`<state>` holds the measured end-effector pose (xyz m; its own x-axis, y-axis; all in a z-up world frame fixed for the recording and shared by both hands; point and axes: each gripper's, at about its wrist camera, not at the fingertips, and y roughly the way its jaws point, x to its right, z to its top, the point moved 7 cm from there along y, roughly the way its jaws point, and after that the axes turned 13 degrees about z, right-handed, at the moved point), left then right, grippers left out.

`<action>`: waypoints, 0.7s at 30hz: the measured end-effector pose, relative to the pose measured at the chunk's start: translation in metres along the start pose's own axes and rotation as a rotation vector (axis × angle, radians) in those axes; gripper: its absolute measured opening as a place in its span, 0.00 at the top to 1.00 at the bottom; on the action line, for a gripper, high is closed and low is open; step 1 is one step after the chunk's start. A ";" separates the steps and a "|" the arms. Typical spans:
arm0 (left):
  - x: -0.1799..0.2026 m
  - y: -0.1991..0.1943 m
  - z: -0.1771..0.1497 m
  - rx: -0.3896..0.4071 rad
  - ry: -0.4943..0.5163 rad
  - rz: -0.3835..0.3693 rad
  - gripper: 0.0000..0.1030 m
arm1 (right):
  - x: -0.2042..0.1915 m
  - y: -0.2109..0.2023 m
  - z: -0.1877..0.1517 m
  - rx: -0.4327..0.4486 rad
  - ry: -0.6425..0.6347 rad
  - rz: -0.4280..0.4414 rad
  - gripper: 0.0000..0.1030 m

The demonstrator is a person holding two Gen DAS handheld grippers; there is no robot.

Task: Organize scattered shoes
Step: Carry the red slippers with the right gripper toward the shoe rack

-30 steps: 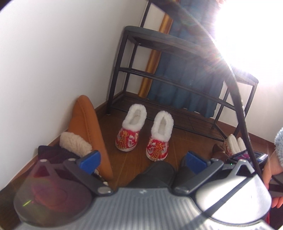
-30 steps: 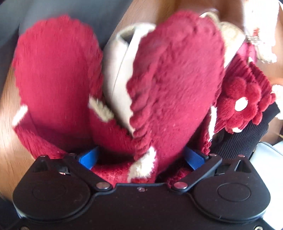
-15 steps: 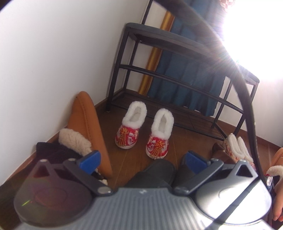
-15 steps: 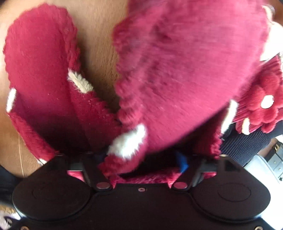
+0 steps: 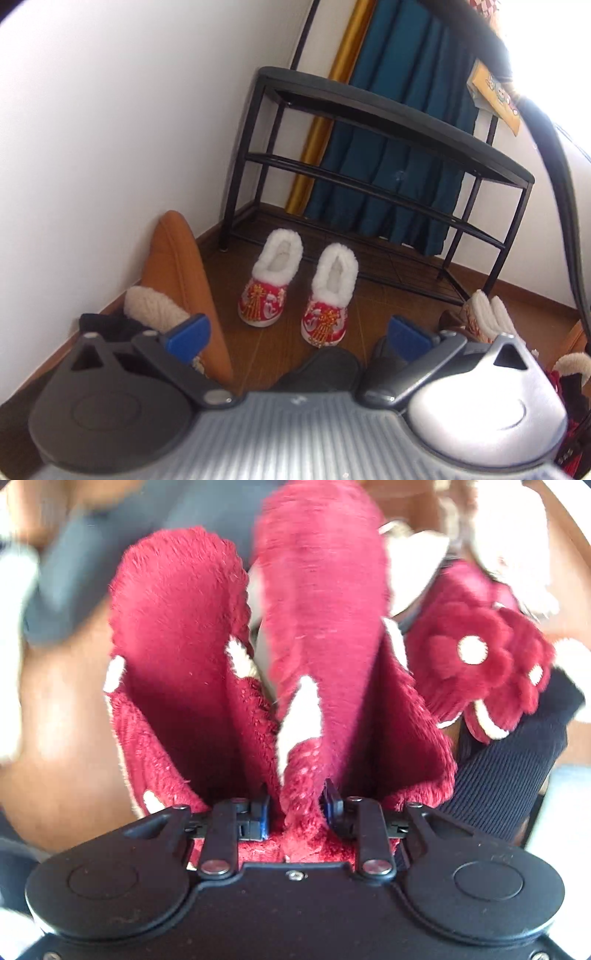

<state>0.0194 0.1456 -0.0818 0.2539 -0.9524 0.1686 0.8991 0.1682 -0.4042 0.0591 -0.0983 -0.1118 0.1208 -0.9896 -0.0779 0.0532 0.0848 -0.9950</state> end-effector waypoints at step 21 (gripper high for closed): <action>0.026 0.023 0.044 0.064 0.089 0.097 0.00 | 0.069 -0.056 0.224 0.442 0.147 0.186 0.75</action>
<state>0.0629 0.1362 -0.0470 0.3101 -0.9494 0.0498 0.8937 0.2732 -0.3559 0.2866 -0.1456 -0.0470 0.0292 -0.9564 -0.2907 0.4624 0.2708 -0.8443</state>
